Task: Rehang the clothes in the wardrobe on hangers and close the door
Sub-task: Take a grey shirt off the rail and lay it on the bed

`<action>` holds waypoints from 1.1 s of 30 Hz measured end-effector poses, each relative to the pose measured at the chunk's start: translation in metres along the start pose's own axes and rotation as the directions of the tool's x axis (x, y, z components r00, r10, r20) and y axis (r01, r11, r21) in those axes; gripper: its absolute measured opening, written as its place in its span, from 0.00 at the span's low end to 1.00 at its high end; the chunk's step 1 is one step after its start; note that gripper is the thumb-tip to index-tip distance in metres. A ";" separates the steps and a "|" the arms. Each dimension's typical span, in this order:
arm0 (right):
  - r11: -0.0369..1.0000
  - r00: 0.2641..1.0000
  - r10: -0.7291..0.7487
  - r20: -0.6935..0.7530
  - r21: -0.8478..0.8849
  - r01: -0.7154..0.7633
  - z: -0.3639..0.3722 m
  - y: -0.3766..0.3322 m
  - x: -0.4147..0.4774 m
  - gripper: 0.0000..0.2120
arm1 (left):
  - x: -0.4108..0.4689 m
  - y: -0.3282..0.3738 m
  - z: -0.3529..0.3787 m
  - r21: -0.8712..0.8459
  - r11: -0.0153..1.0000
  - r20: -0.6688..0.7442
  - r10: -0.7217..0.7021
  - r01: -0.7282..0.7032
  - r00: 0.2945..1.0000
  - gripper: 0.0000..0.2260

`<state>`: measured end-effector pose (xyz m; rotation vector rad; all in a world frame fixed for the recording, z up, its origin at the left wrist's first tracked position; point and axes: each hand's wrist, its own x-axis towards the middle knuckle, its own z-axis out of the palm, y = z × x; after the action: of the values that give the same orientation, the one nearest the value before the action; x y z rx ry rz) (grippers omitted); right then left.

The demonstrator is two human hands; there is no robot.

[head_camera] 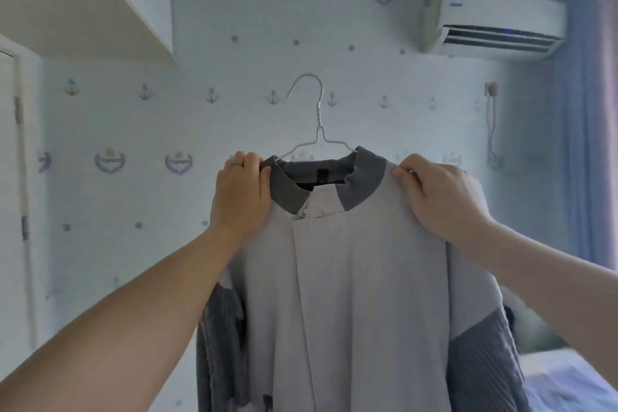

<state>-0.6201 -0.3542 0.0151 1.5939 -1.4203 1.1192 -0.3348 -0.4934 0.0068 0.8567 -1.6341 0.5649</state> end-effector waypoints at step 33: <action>0.509 0.457 0.858 0.236 -0.512 -0.692 0.197 0.276 -0.281 0.05 | -0.221 0.154 0.582 -0.617 0.781 0.646 0.433 0.096 0.628 0.11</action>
<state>-0.8706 -0.4699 -0.3287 0.9046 -2.7213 0.8561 -0.7957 -0.7837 -0.3319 0.4298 -2.5186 -0.3015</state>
